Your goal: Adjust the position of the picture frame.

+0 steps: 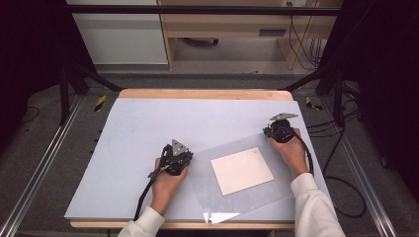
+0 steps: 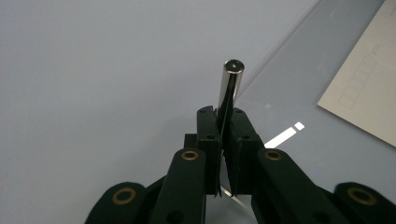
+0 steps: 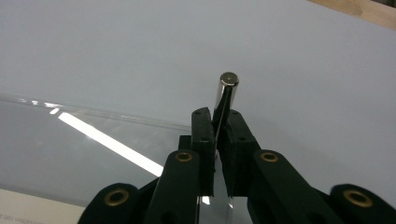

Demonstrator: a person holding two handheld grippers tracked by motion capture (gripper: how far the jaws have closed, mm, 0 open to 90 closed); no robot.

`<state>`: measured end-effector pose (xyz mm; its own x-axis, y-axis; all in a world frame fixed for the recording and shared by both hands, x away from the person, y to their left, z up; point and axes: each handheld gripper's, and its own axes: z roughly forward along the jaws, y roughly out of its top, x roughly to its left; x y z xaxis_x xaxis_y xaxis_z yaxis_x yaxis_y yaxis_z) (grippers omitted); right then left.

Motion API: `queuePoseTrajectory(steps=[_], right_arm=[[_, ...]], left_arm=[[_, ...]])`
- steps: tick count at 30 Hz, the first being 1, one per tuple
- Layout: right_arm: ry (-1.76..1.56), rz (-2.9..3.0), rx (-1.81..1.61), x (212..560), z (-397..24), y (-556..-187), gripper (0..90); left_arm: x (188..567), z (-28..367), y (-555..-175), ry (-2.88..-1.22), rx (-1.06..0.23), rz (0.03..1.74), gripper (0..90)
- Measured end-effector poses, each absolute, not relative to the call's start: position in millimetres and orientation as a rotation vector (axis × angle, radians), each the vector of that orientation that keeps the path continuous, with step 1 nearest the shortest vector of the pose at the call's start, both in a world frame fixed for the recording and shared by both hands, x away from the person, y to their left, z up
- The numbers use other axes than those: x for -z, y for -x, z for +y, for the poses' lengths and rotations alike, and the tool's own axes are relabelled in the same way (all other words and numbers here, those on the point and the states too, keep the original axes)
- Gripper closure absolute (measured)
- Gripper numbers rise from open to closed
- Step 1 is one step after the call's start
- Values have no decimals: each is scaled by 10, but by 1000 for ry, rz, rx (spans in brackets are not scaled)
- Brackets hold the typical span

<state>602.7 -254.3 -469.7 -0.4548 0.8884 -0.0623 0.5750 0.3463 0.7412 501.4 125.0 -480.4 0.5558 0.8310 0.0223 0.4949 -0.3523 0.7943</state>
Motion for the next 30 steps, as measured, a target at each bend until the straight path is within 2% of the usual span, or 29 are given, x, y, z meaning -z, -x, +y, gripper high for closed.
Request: queuePoseTrajectory(steps=[14, 21, 30], right_arm=[[-1304, 2175, -862, 4609, -2497, -6016, 860], [-1307, 2182, -839, 4381, -2402, -5927, 859], [-1287, 2206, -824, 4102, -2102, -5794, 859]], left_arm=[[4744, 1310, -5061, -2029, -500, 1074, 847], [4510, 1434, -5086, -2051, -533, 1042, 840], [4182, 1812, -5183, -2075, -517, 1012, 833]])
